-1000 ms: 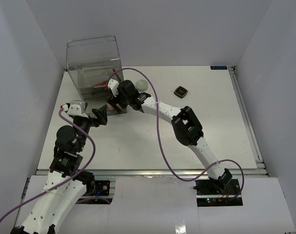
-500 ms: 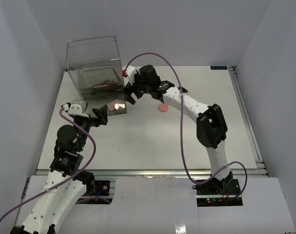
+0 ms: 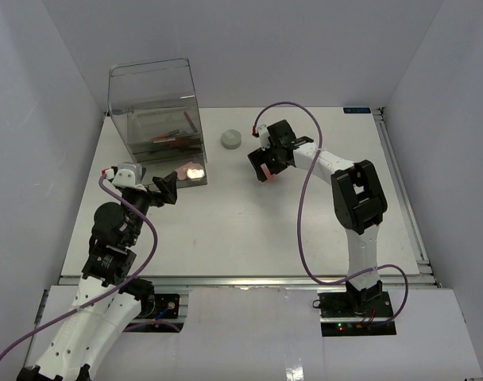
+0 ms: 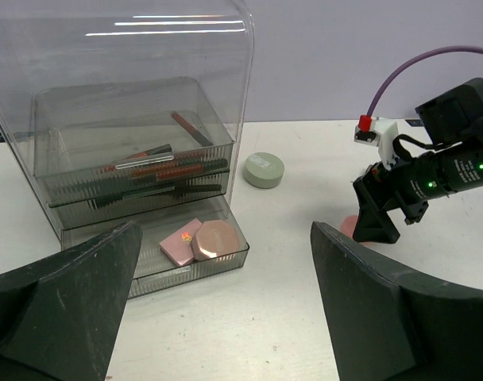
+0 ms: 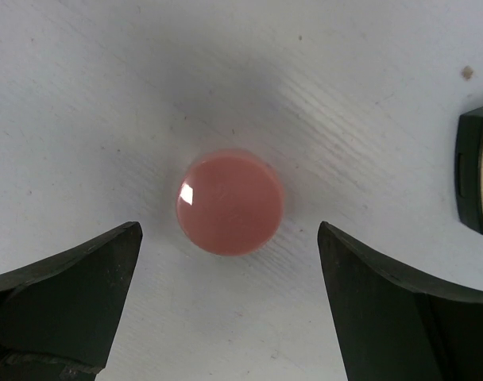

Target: Organize the makeup

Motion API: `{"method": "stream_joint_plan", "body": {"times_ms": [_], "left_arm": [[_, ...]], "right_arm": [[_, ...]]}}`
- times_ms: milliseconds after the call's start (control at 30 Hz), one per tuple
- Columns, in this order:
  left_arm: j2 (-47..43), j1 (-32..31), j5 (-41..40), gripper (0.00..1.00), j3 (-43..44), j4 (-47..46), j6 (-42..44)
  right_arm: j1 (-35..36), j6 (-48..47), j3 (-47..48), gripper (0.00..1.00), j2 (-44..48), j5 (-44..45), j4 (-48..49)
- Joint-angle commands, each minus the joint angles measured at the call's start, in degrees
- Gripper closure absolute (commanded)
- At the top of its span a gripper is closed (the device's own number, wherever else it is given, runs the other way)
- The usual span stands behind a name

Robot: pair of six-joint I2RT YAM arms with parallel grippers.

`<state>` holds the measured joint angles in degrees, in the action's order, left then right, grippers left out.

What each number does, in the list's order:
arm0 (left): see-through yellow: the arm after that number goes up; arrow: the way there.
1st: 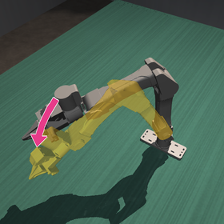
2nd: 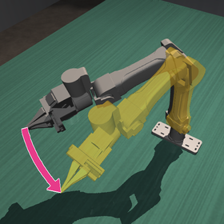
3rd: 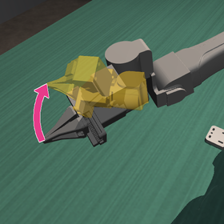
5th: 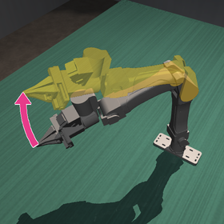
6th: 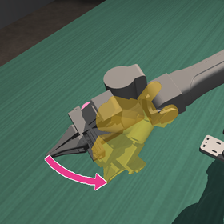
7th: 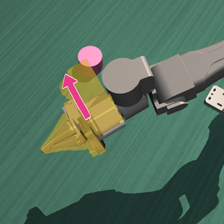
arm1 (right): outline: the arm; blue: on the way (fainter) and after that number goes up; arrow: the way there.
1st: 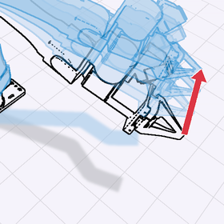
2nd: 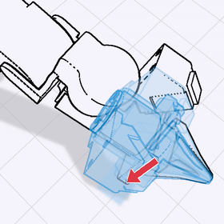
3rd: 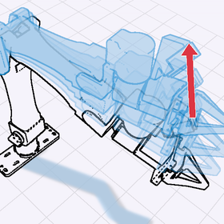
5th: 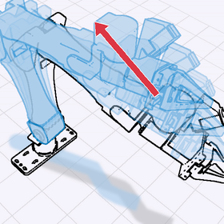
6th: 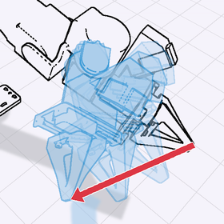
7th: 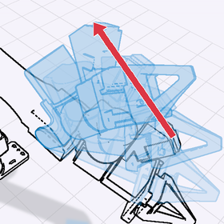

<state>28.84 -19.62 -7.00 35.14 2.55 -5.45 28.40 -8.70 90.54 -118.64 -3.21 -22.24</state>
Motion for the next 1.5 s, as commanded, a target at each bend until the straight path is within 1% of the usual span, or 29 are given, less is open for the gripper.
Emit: {"method": "stream_joint_plan", "body": {"times_ms": [0,233,500,633,733,767,900,1000,1133,1200,1300,1400,1467], "left_arm": [[0.16,0.28,0.74,0.02,-0.15,-0.17,-0.26],[0.25,0.28,0.75,0.02,-0.15,-0.17,-0.35],[-0.01,0.28,0.85,0.02,-0.15,-0.17,-0.43],[-0.1,0.28,0.76,0.02,-0.07,-0.17,-0.35],[-0.13,0.19,0.79,0.02,-0.07,-0.17,-0.35],[-0.22,0.22,0.82,0.02,-0.07,-0.17,-0.35],[-0.28,0.28,0.94,0.02,-0.07,-0.17,-0.35],[-0.45,0.28,1.1,0.02,-0.14,-0.16,-0.36],[-0.54,0.28,1.28,0.02,-0.07,-0.17,-0.36],[-0.7,0.31,1.02,0.02,-0.09,-0.06,-0.24],[-1.37,0.37,0.45,0.02,-0.19,0.0,-0.07],[-2.61,0.37,-0.61,0.02,-0.41,-0.17,0.35],[-3.48,0.37,-1.02,0.02,-0.7,-0.18,0.53]], "right_arm": [[0.22,2.67,0.59,0.02,-0.92,1.69,-0.73],[-0.79,3.6,3.03,0.03,-4.23,0.14,-1.92],[-0.98,2.2,5.77,0.15,-6.95,0.31,-1.93],[-0.98,1.48,6.26,0.26,-7.12,-0.47,-1.93],[-0.86,0.4,5.73,0.44,-6.81,-1.89,-1.93],[-0.83,-0.11,5.55,0.52,-6.7,-2.29,-1.93],[0.18,-4.35,4.99,0.77,-5.89,-2.43,-1.93],[3.27,-8.88,4.57,0.83,-3.88,-5.45,-2.01],[10.23,-18.07,4.94,0.84,0.23,-12.05,-2.19],[14.85,-21.33,7.35,0.85,0.69,-11.86,-1.94],[18.79,-21.33,13.64,0.87,-2.28,-12.07,-1.7],[21.97,-17.52,26.26,0.87,-9.22,-12.68,-1.66],[23.31,-14.43,36.74,0.87,-13.45,-12.24,-0.96]]}}
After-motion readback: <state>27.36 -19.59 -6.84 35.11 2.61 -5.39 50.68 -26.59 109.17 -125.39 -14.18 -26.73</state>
